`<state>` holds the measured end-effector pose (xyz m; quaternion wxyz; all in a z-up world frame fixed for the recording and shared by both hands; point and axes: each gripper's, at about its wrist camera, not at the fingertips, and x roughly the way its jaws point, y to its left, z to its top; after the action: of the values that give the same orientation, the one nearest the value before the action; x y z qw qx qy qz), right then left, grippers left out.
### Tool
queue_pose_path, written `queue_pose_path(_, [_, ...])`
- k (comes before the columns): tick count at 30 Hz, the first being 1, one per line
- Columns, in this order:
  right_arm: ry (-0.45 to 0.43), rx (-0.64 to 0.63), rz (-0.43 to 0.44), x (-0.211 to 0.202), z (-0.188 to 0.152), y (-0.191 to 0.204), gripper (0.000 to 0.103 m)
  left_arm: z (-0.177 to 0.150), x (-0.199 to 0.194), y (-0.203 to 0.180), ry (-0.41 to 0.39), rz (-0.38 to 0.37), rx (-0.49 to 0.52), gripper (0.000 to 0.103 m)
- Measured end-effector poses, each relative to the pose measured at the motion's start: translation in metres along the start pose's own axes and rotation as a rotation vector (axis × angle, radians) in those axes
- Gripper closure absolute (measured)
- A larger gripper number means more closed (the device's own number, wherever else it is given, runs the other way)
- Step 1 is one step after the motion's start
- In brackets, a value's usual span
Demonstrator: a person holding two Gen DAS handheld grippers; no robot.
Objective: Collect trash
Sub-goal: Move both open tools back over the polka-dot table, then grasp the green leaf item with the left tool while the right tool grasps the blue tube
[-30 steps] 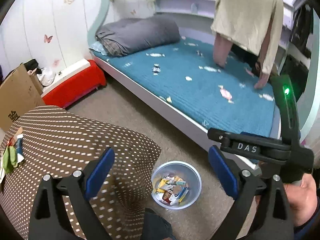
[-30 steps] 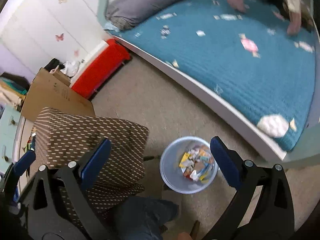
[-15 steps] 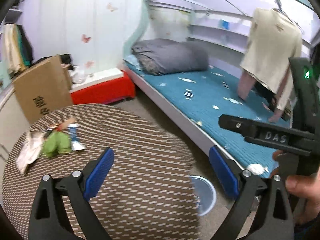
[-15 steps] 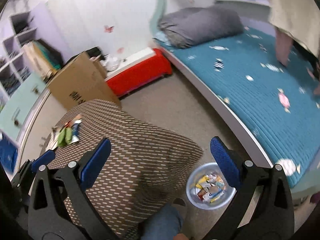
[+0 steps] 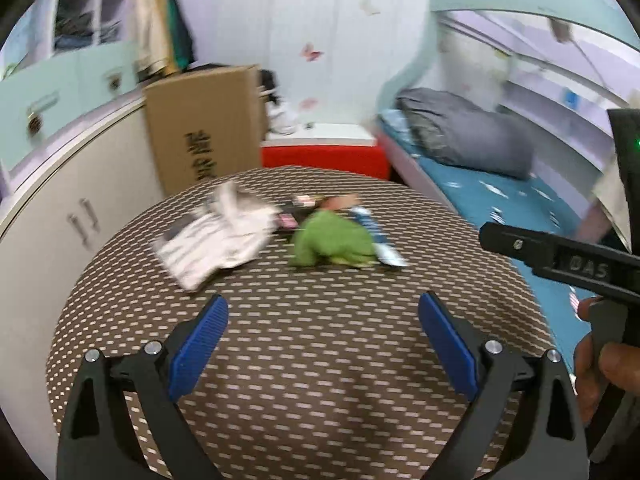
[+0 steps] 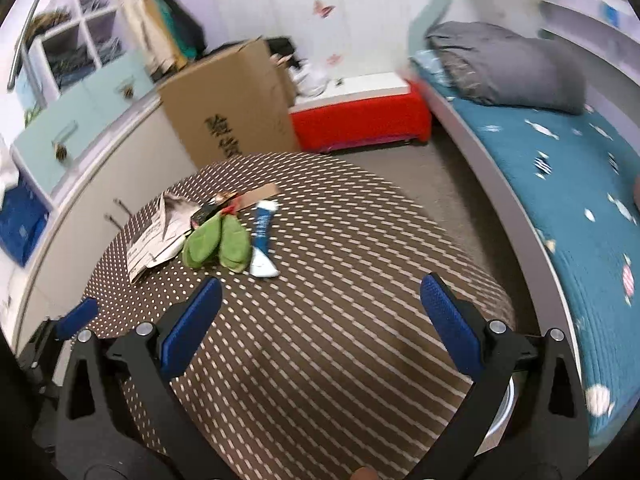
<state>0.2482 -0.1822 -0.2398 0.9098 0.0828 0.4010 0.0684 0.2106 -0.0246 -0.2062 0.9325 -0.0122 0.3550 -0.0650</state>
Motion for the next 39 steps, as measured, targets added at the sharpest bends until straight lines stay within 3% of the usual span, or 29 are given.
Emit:
queue_pose_path(3, [0.032, -0.035, 0.009, 0.031, 0.009, 0.018, 0.009, 0.005, 0.009, 0.022, -0.001, 0.021, -0.024, 0.009])
queue_pose_path(7, [0.075, -0.075, -0.012, 0.065, 0.02, 0.028, 0.046, 0.011, 0.024, 0.038, 0.008, 0.031, -0.037, 0.009])
queue_pose_path(12, [0.111, -0.094, 0.011, 0.097, 0.03, 0.034, 0.053, 0.024, 0.048, 0.04, 0.029, 0.031, -0.021, 0.009])
queue_pose_path(14, [0.122, -0.151, -0.007, 0.106, 0.028, 0.043, 0.06, 0.029, 0.056, 0.036, 0.034, 0.032, -0.005, 0.009])
queue_pose_path(15, [0.129, -0.178, -0.041, 0.11, 0.026, 0.046, 0.071, 0.032, 0.062, 0.033, 0.034, 0.037, 0.002, 0.009])
queue_pose_path(16, [0.137, -0.189, -0.056, 0.114, 0.023, 0.046, 0.076, 0.036, 0.066, 0.031, 0.036, 0.039, 0.005, 0.009])
queue_pose_path(20, [0.115, -0.18, -0.028, 0.104, 0.015, 0.032, 0.088, 0.045, 0.084, 0.017, 0.045, 0.036, 0.018, 0.009])
queue_pose_path(31, [0.05, -0.05, 0.071, 0.044, -0.007, -0.04, 0.09, 0.049, 0.144, -0.031, 0.128, 0.085, 0.089, 0.009])
queue_pose_path(32, [0.046, -0.054, 0.077, 0.038, -0.009, -0.041, 0.09, 0.049, 0.147, -0.032, 0.142, 0.083, 0.071, 0.011])
queue_pose_path(34, [0.043, -0.063, 0.083, 0.026, -0.011, -0.044, 0.09, 0.045, 0.149, -0.031, 0.169, 0.014, 0.003, 0.047])
queue_pose_path(35, [0.04, -0.065, 0.086, 0.021, -0.012, -0.046, 0.09, 0.042, 0.144, -0.03, 0.156, -0.015, -0.03, 0.052])
queue_pose_path(36, [0.034, -0.066, 0.088, 0.014, -0.014, -0.048, 0.09, 0.04, 0.14, -0.029, 0.156, -0.041, -0.047, 0.07])
queue_pose_path(39, [0.016, -0.048, 0.082, -0.001, -0.018, -0.052, 0.09, 0.032, 0.124, -0.024, 0.135, -0.08, -0.094, 0.083])
